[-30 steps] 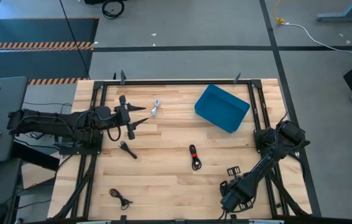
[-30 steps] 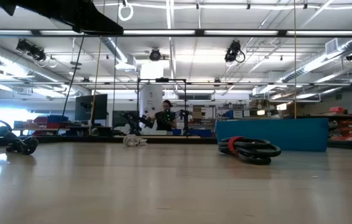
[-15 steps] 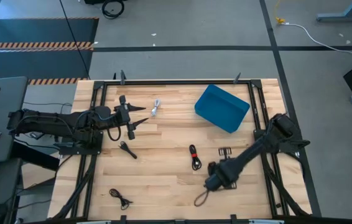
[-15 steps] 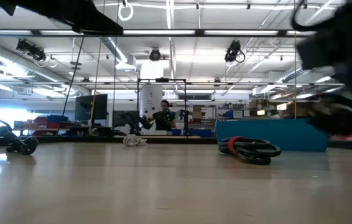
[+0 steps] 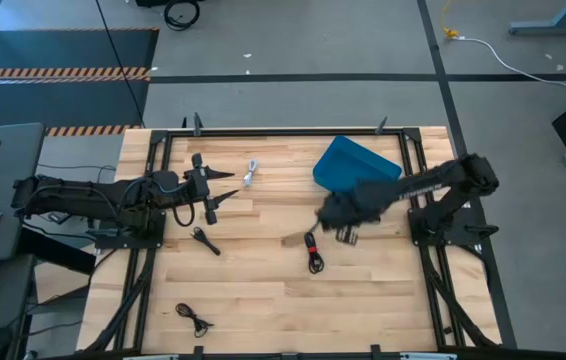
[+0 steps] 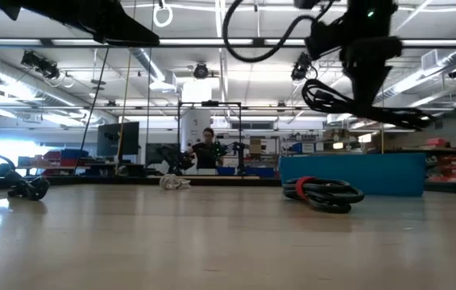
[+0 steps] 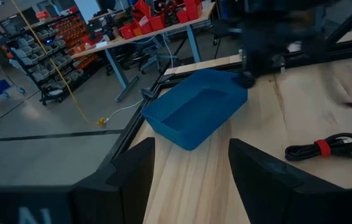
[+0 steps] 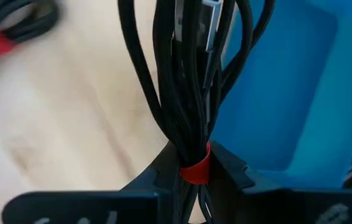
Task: Pick and place USB-C Cables
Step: Put the black USB cable into the blue bin
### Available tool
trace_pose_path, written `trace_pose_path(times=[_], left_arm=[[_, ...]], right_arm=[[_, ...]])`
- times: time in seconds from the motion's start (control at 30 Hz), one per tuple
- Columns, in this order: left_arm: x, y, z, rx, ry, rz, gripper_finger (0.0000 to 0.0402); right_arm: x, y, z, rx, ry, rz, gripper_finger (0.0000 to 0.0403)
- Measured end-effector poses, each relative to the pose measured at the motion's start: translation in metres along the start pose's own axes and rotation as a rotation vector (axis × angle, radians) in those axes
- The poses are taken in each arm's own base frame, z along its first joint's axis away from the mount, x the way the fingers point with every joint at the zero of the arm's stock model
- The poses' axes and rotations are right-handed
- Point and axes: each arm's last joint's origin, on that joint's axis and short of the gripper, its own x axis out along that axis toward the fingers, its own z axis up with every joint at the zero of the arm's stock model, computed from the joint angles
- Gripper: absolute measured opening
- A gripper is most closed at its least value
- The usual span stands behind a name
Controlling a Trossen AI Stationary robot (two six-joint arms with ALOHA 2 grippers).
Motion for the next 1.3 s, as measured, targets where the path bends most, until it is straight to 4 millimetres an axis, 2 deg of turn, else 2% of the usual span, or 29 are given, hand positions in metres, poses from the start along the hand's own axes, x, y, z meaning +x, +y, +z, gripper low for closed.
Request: trace_pose_path(times=[0.27, 0.47, 0.6, 0.8, 1.13, 1.2, 1.3], left_arm=[[0.000, 0.000, 0.000, 0.002, 0.004, -0.001, 0.0213], [0.000, 0.000, 0.000, 0.002, 0.005, -0.001, 0.0213], [0.000, 0.000, -0.001, 0.004, 0.007, -0.002, 0.0213], [0.000, 0.000, -0.001, 0.007, 0.013, -0.003, 0.0213], [0.000, 0.000, -0.001, 0.006, 0.013, -0.003, 0.0213], [0.000, 0.000, -0.001, 0.007, 0.013, -0.003, 0.0213], [0.000, 0.000, -0.001, 0.006, 0.012, -0.003, 0.0213]], right_arm=[[0.021, -0.064, 0.023, 0.135, 0.081, 0.014, 0.0058], [0.043, -0.095, 0.035, 0.244, 0.132, 0.068, 0.0058], [0.055, -0.104, 0.038, 0.276, 0.110, 0.124, 0.0058], [0.062, -0.113, 0.037, 0.299, 0.125, 0.127, 0.0058], [0.075, -0.111, 0.028, 0.294, 0.179, 0.125, 0.0060], [0.075, -0.111, 0.028, 0.299, 0.174, 0.121, 0.0089], [0.075, -0.111, 0.030, 0.306, 0.158, 0.121, 0.0155]])
